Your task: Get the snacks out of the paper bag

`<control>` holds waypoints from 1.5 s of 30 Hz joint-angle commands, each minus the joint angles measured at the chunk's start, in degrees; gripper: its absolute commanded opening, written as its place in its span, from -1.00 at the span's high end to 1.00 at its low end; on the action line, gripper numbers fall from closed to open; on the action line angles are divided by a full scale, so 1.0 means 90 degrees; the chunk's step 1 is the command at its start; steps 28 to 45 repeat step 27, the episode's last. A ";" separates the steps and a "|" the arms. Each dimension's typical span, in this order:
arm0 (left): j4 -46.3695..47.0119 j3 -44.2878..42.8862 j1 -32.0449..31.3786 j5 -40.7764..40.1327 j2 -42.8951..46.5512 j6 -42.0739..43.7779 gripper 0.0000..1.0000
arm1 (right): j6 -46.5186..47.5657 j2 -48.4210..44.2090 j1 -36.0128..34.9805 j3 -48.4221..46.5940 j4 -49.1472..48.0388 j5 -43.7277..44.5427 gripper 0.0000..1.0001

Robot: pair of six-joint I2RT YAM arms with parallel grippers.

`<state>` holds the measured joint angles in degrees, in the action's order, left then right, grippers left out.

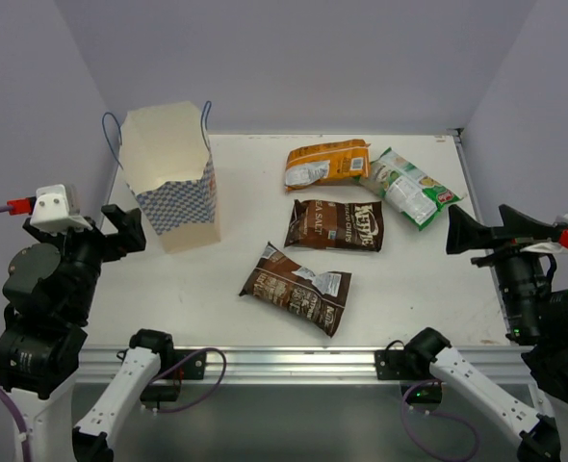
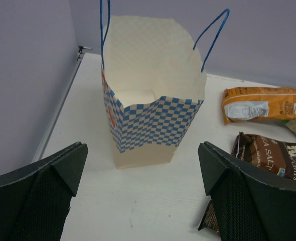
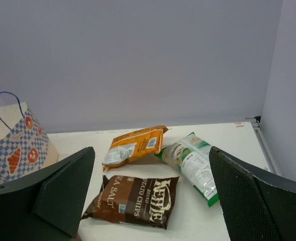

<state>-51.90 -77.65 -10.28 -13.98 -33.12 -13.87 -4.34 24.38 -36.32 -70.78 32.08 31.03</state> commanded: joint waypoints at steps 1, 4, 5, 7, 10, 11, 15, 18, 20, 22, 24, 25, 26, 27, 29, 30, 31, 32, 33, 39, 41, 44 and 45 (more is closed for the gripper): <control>0.0005 -0.0279 -0.0068 -0.0175 -0.0060 0.0262 -1.00 | 0.0335 0.0016 0.0012 0.0062 -0.0546 0.0195 -0.98; 0.0044 -0.0337 -0.0068 -0.0253 -0.0040 0.0300 -1.00 | 0.0345 -0.0043 0.0012 0.0082 -0.0712 0.0273 -0.98; 0.0092 -0.0318 -0.0068 -0.0283 -0.0021 0.0301 -1.00 | 0.0345 -0.0053 0.0012 0.0072 -0.0741 0.0283 -0.98; 0.0151 -0.0308 -0.0068 -0.0322 0.0018 0.0281 -1.00 | 0.0345 -0.0014 0.0012 0.0052 -0.0751 0.0273 -0.98; 0.0249 -0.0298 -0.0068 -0.0341 0.0067 0.0252 -1.00 | 0.0355 -0.0004 0.0021 0.0023 -0.0780 0.0273 -0.98; 0.0259 -0.0298 -0.0068 -0.0332 0.0048 0.0252 -1.00 | 0.0365 -0.0014 0.0012 0.0033 -0.0829 0.0283 -0.98; 0.0210 -0.0376 -0.0059 -0.0293 -0.0030 0.0232 -1.00 | 0.0277 -0.0063 0.0021 0.0150 -0.0966 0.0254 -0.98; 0.0210 -0.0406 -0.0068 -0.0254 -0.0050 0.0223 -1.00 | 0.0150 -0.0072 0.0012 0.0238 -0.1044 0.0234 -0.98; 0.0200 -0.0435 -0.0068 -0.0244 -0.0050 0.0203 -1.00 | 0.0121 -0.0063 0.0021 0.0248 -0.1083 0.0205 -0.98; 0.0181 -0.0445 -0.0068 -0.0224 -0.0050 0.0203 -1.00 | 0.0140 -0.0033 0.0021 0.0199 -0.1093 0.0176 -0.98; 0.0151 -0.0435 -0.0068 -0.0205 -0.0050 0.0183 -1.00 | 0.0150 -0.0004 0.0012 0.0160 -0.1093 0.0166 -0.98; 0.0151 -0.0406 -0.0068 -0.0205 -0.0031 0.0174 -1.00 | 0.0150 -0.0004 0.0012 0.0140 -0.1093 0.0156 -0.98; 0.0151 -0.0386 -0.0068 -0.0205 -0.0021 0.0154 -1.00 | 0.0160 0.0006 0.0012 0.0131 -0.1103 0.0156 -0.98; 0.0151 -0.0377 -0.0068 -0.0205 -0.0021 0.0145 -1.00 | 0.0169 0.0015 0.0021 0.0140 -0.1103 0.0166 -0.98; 0.0151 -0.0377 -0.0068 -0.0205 -0.0021 0.0145 -1.00 | 0.0169 0.0015 0.0021 0.0140 -0.1103 0.0166 -0.98; 0.0151 -0.0377 -0.0068 -0.0205 -0.0021 0.0145 -1.00 | 0.0169 0.0015 0.0021 0.0140 -0.1103 0.0166 -0.98; 0.0151 -0.0377 -0.0068 -0.0205 -0.0021 0.0145 -1.00 | 0.0169 0.0015 0.0021 0.0140 -0.1103 0.0166 -0.98; 0.0151 -0.0377 -0.0068 -0.0205 -0.0021 0.0145 -1.00 | 0.0169 0.0015 0.0021 0.0140 -0.1103 0.0166 -0.98; 0.0151 -0.0377 -0.0068 -0.0205 -0.0021 0.0145 -1.00 | 0.0169 0.0015 0.0021 0.0140 -0.1103 0.0166 -0.98; 0.0151 -0.0377 -0.0068 -0.0205 -0.0021 0.0145 -1.00 | 0.0169 0.0015 0.0021 0.0140 -0.1103 0.0166 -0.98; 0.0151 -0.0377 -0.0068 -0.0205 -0.0021 0.0145 -1.00 | 0.0169 0.0015 0.0021 0.0140 -0.1103 0.0166 -0.98; 0.0151 -0.0377 -0.0068 -0.0205 -0.0021 0.0145 -1.00 | 0.0169 0.0015 0.0021 0.0140 -0.1103 0.0166 -0.98; 0.0151 -0.0377 -0.0068 -0.0205 -0.0021 0.0145 -1.00 | 0.0169 0.0015 0.0021 0.0140 -0.1103 0.0166 -0.98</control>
